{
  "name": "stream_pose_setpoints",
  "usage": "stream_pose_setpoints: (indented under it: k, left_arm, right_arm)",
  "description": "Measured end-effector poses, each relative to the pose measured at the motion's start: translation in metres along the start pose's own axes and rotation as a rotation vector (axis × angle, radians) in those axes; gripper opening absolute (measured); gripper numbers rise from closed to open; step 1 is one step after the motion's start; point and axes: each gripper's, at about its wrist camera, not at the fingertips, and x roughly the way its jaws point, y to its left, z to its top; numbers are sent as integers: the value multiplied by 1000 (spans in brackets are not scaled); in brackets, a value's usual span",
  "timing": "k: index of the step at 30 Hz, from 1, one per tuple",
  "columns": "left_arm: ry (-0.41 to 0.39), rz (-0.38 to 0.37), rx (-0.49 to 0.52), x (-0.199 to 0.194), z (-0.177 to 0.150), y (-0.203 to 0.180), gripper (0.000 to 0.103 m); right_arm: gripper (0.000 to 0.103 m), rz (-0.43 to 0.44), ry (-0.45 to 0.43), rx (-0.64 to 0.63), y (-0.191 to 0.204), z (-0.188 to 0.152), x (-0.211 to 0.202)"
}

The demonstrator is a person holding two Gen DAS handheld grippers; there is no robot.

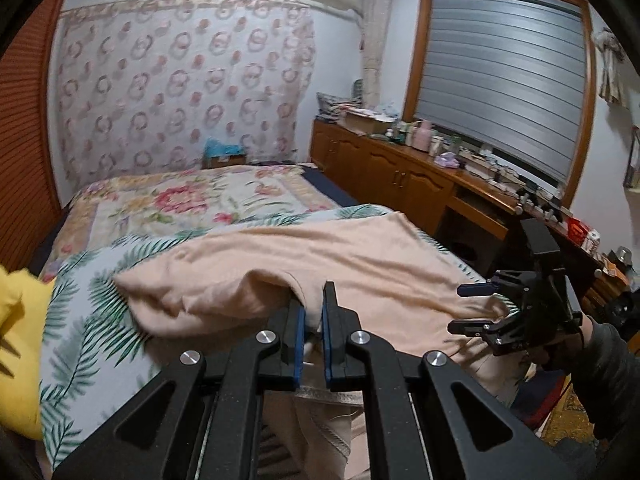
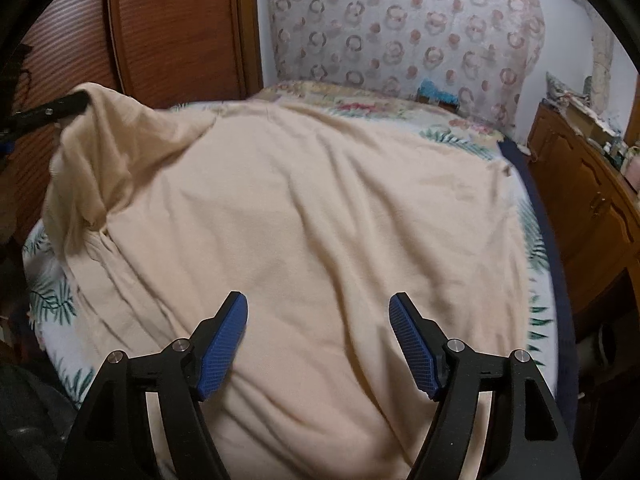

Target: Fold small clothes

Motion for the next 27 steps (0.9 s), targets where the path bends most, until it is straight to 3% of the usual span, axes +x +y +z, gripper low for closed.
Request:
stream_pose_setpoints:
  k: [8, 17, 21, 23, 25, 27]
  left_arm:
    - [-4, -101, 98, 23, 41, -55, 8]
    - [19, -224, 178, 31, 56, -110, 8]
    - [62, -221, 197, 42, 53, -125, 8]
    - [94, -215, 180, 49, 49, -124, 16]
    - [108, -237, 151, 51, 44, -117, 38]
    - [108, -236, 137, 51, 40, -114, 42]
  right_arm:
    - [75, -64, -74, 66, -20, -21, -48]
    - [75, -126, -120, 99, -22, -40, -82]
    - [75, -130, -133, 113, -21, -47, -88]
    - [75, -131, -131, 113, -20, -50, -88]
    - [75, -129, -129, 116, -21, -50, -87]
    - [75, -128, -128, 119, -22, -49, -85]
